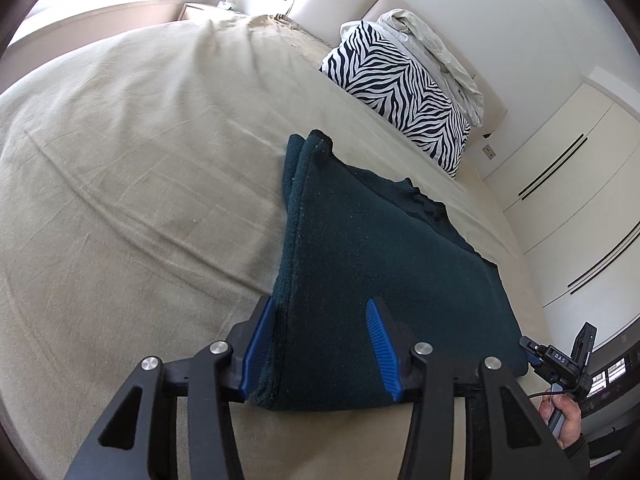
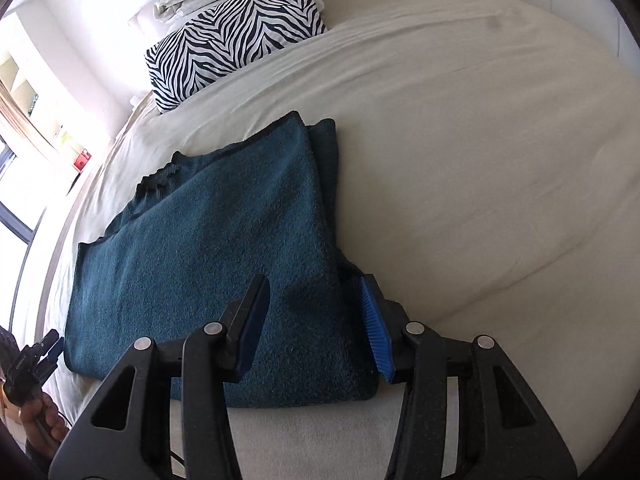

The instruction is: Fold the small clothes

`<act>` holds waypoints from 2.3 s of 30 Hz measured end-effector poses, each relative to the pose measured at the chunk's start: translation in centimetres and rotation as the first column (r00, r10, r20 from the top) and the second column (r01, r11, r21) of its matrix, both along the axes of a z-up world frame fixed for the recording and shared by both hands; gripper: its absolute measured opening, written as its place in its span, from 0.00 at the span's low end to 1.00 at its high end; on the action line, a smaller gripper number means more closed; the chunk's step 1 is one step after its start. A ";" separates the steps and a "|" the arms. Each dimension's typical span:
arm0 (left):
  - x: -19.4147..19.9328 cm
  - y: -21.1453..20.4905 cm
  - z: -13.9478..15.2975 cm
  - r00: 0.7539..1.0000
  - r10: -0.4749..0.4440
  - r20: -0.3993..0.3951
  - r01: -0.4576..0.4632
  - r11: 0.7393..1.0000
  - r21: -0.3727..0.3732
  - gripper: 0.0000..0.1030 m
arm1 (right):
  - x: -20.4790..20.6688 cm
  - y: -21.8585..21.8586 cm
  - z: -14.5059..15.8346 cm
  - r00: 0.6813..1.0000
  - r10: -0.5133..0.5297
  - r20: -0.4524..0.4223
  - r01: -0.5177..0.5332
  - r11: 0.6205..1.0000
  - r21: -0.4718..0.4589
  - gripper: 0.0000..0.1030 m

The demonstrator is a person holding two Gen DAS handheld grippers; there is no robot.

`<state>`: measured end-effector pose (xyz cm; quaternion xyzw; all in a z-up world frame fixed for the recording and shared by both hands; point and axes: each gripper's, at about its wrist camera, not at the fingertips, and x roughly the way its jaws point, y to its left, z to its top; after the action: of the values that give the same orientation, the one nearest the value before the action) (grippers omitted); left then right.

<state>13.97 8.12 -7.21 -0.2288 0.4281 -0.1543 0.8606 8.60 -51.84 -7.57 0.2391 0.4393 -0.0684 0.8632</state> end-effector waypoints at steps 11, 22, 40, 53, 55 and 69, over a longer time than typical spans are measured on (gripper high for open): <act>0.0 0.3 -1.3 1.000 0.009 -0.029 -0.007 0.999 0.041 0.31 | -0.8 -0.2 -0.3 1.000 0.019 -0.009 -0.019 1.000 -0.024 0.28; 0.4 -0.5 -1.6 0.999 -0.018 -0.042 0.022 0.995 0.094 0.13 | -1.1 0.1 0.7 0.999 0.037 0.005 -0.036 0.994 -0.103 0.05; 0.1 -0.2 -2.2 0.997 -0.047 -0.058 0.053 0.992 0.116 0.08 | -3.0 -1.2 -1.6 1.000 -0.004 -0.007 0.004 1.000 -0.019 0.05; -0.6 0.3 -2.5 0.998 -0.032 -0.056 0.037 0.995 0.095 0.07 | -2.7 -0.8 -1.7 0.999 0.036 0.001 -0.036 0.999 -0.023 0.07; -0.8 0.3 -2.5 0.998 -0.030 -0.057 0.035 0.995 0.091 0.07 | -2.7 -0.8 -1.9 0.999 0.036 -0.002 -0.036 0.999 -0.019 0.07; 0.3 -1.1 4.4 0.993 0.005 0.114 -0.029 0.978 0.205 0.37 | -1.6 0.6 5.8 0.982 0.004 0.189 -0.002 1.000 -0.010 0.59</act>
<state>14.26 7.06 -2.81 -0.1330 0.3905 -0.1145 0.9037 7.02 -51.25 -1.74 0.2395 0.3556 -0.0461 0.9022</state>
